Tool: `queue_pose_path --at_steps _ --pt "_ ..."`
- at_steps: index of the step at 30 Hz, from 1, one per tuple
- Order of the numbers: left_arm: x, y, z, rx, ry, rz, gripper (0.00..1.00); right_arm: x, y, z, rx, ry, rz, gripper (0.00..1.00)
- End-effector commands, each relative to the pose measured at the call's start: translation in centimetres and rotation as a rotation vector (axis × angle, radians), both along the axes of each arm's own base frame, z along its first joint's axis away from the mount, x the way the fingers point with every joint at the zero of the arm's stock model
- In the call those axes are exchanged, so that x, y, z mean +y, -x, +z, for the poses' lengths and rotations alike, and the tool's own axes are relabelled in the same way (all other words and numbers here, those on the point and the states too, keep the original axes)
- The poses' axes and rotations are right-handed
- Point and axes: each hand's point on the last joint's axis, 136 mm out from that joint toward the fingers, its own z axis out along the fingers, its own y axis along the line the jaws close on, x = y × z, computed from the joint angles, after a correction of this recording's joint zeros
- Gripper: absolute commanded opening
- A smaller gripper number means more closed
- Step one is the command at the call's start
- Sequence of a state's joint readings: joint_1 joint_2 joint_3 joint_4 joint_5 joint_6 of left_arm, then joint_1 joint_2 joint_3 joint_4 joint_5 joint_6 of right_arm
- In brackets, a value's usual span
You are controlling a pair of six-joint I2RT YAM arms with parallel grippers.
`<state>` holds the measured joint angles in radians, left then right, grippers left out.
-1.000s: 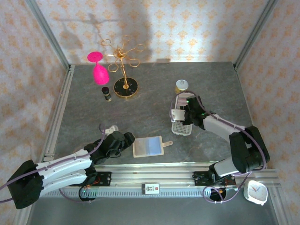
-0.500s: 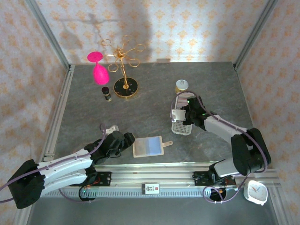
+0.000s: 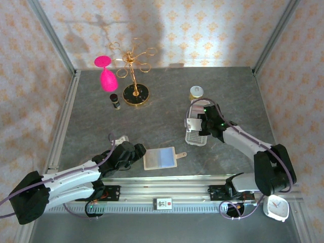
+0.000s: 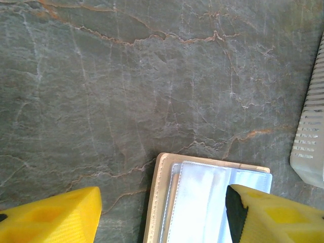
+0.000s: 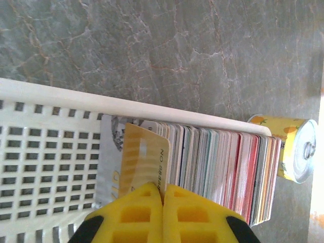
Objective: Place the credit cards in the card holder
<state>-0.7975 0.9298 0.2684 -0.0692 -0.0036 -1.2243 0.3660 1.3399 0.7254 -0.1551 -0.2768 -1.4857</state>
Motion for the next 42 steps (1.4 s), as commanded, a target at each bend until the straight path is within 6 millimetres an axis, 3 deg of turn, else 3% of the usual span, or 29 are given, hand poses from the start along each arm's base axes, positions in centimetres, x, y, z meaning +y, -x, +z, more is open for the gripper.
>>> queue_pose_path --at_steps 1,11,16,22,26,30,34,42 --pt "-0.3 -0.4 0.4 -0.017 -0.005 -0.018 0.67 -0.2 0.3 1.2 -0.005 -0.023 -0.027 0.0" --pt "-0.5 -0.6 0.4 0.011 -0.048 -0.034 0.73 0.9 4.6 2.1 0.134 -0.173 -0.03 0.0" --pt "-0.3 -0.6 0.6 0.04 -0.09 -0.035 0.8 1.6 6.6 4.8 0.171 -0.307 -0.065 0.0" --pt "-0.3 -0.1 0.0 0.103 -0.166 -0.064 0.86 3.0 8.3 10.1 0.216 -0.559 -0.143 0.0" --pt "-0.7 0.1 -0.3 0.128 -0.205 -0.095 0.92 3.2 7.2 15.1 0.23 -0.863 -0.361 0.0" --pt "-1.5 0.0 -0.4 0.138 -0.225 -0.123 0.97 3.6 7.2 17.4 0.393 -1.08 -0.529 0.0" --pt "-2.7 0.2 -0.5 0.152 -0.249 -0.155 0.97 3.9 7.0 17.0 0.617 -1.253 -0.765 0.0" --pt "-3.2 1.0 -1.3 0.18 -0.294 -0.173 0.93 5.0 8.4 13.0 1.025 -1.476 -1.059 0.0"
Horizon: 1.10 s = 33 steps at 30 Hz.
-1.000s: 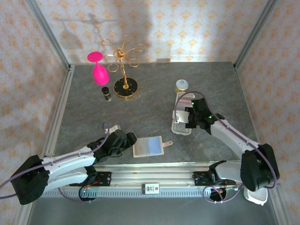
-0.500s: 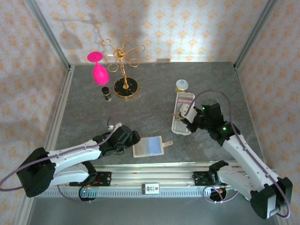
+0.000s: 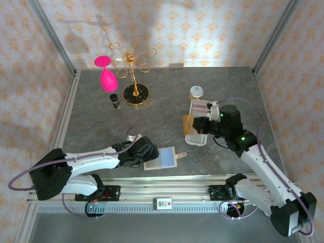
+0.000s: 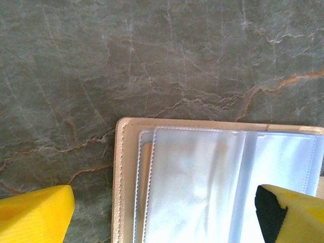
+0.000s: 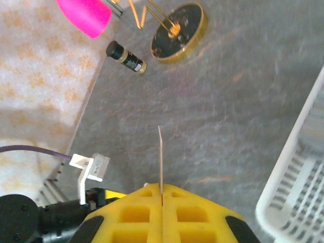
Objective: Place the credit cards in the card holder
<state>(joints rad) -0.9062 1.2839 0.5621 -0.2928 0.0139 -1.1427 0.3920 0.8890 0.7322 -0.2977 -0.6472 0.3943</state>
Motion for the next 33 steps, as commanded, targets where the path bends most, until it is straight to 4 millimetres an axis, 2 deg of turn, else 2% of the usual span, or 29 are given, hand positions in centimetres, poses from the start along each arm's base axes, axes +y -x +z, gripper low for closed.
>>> queue_pose_path --at_steps 1,8,22,33 --pt "0.7 0.2 -0.2 0.006 -0.05 0.007 0.92 0.7 0.9 -0.3 0.183 -0.225 -0.085 0.0" --pt "0.0 1.0 -0.9 0.033 -0.006 -0.025 0.8 1.5 2.6 -4.6 0.315 -0.274 -0.112 0.0" --pt "-0.5 1.4 -2.3 0.065 -0.02 -0.061 0.67 3.3 4.7 -9.0 0.38 -0.227 -0.091 0.0" --pt "-0.4 1.9 -3.4 0.081 -0.026 -0.07 0.45 7.8 5.4 -10.4 0.33 -0.143 0.005 0.0"
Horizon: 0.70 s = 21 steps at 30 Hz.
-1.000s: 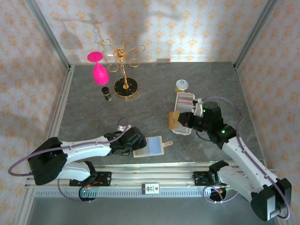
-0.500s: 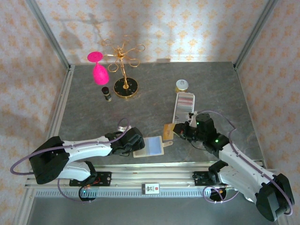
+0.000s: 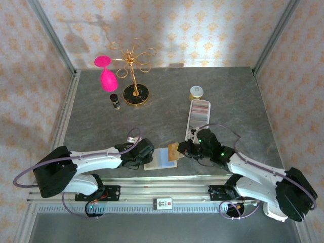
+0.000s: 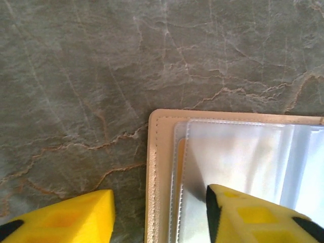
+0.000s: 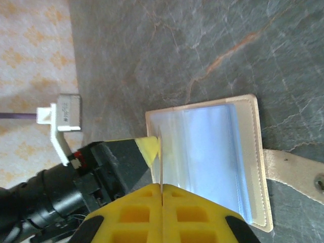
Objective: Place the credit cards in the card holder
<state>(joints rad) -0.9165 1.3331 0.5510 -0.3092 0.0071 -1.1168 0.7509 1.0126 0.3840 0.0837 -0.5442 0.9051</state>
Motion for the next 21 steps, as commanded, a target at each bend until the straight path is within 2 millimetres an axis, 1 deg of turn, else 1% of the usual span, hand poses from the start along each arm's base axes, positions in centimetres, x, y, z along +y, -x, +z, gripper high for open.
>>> queue_pose_path --at_steps 1,3,8,14,21 --pt "-1.2 1.1 -1.8 0.049 0.048 -0.036 0.43 1.7 -1.4 1.4 -0.103 -0.009 -0.003 0.0" --pt "-1.1 1.1 -1.9 0.049 0.046 -0.033 0.41 2.4 -1.4 1.1 -0.113 -0.007 0.011 0.0" --pt "-1.1 1.1 -1.9 0.046 0.048 -0.034 0.39 4.0 -1.1 -0.3 -0.115 -0.023 0.028 0.0" --pt "-1.1 1.2 -2.0 0.042 0.057 -0.035 0.37 5.4 -1.2 -0.7 -0.158 -0.053 0.012 0.0" --pt "-1.0 1.2 -2.0 0.042 0.058 -0.035 0.36 5.9 -1.3 -2.7 -0.16 -0.001 0.003 0.0"
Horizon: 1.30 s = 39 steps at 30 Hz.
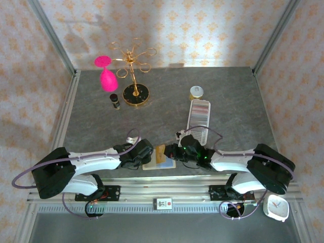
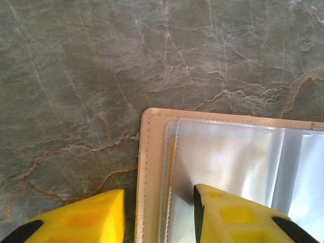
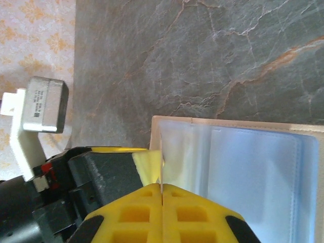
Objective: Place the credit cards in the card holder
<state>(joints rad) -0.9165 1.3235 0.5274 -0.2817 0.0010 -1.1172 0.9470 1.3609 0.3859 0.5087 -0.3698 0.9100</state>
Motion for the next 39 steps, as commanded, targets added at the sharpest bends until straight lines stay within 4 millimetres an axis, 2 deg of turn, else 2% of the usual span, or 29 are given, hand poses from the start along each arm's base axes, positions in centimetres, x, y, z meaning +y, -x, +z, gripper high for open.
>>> queue_pose_path --at_steps 1,6,15,28,39 --pt "-1.2 1.2 -1.7 0.053 0.05 -0.04 0.36 -0.1 -0.9 -0.3 -0.036 0.0 -0.048 0.0" --pt "-1.1 1.2 -1.8 0.052 0.05 -0.04 0.36 -0.7 -0.8 -1.8 -0.023 0.028 -0.072 0.0" --pt "-1.1 1.3 -1.8 0.052 0.05 -0.039 0.36 -0.5 -0.4 -2.6 0.0 0.005 -0.069 0.0" --pt "-1.1 1.2 -1.7 0.051 0.054 -0.034 0.35 -0.2 0.3 -3.2 0.064 -0.052 -0.068 0.0" --pt "-1.0 1.3 -1.8 0.053 0.052 -0.034 0.35 -0.2 0.2 -2.6 0.071 -0.102 -0.091 0.0"
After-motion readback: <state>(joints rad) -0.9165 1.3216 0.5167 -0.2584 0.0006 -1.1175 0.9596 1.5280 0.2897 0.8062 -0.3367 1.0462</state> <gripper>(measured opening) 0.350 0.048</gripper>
